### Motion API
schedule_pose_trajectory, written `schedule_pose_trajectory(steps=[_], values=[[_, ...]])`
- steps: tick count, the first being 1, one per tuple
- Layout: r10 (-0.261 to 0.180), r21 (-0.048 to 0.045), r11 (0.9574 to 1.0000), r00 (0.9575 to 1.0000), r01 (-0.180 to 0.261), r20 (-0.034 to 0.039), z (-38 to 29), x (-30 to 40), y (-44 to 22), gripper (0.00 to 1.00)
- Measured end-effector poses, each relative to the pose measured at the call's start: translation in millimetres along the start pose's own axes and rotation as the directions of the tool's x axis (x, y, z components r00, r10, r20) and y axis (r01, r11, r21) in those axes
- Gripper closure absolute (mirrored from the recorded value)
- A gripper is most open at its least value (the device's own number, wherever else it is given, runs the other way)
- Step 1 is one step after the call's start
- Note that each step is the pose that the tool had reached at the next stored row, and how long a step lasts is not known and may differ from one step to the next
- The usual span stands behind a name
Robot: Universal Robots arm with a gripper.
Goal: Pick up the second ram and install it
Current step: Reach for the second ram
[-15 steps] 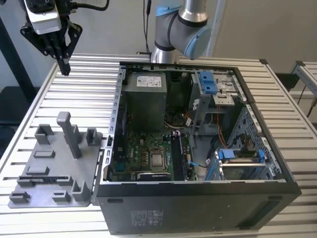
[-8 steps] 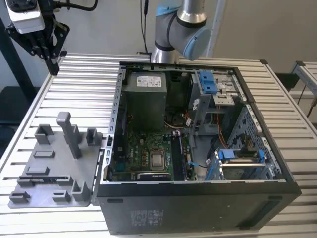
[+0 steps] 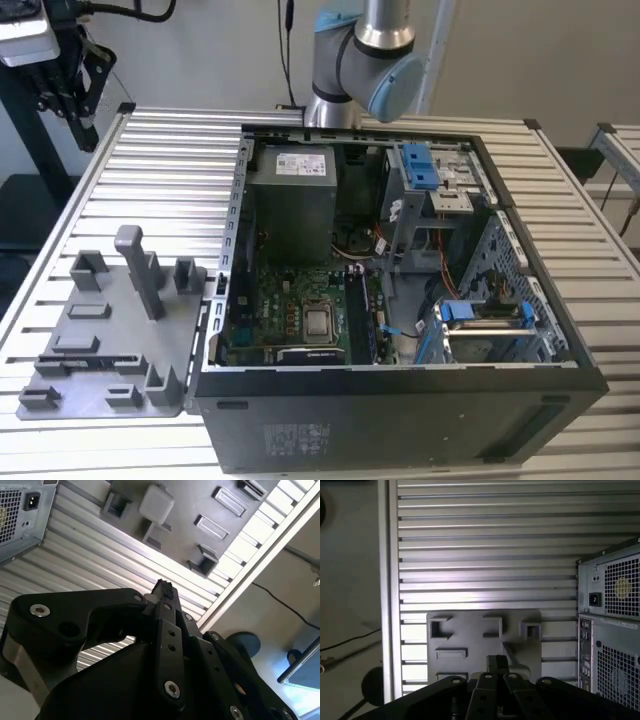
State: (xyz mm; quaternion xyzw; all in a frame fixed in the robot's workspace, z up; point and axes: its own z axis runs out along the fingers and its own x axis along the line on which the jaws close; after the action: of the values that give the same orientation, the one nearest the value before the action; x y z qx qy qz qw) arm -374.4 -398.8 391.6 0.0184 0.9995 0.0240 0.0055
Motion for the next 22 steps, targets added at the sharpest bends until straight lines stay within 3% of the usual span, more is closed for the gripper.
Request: schedule_pose_trajectory(steps=[7,14,22], values=[[-0.008,-0.0001,1.0000,1.0000,0.008,-0.0003,0.0,16.4,-0.6,0.89],[-0.008,-0.0001,1.0000,1.0000,0.008,-0.0003,-0.2,16.4,-3.0,0.89],[-0.008,-0.0001,1.0000,1.0000,0.008,-0.0004,-0.7,15.8,-20.8,0.89]])
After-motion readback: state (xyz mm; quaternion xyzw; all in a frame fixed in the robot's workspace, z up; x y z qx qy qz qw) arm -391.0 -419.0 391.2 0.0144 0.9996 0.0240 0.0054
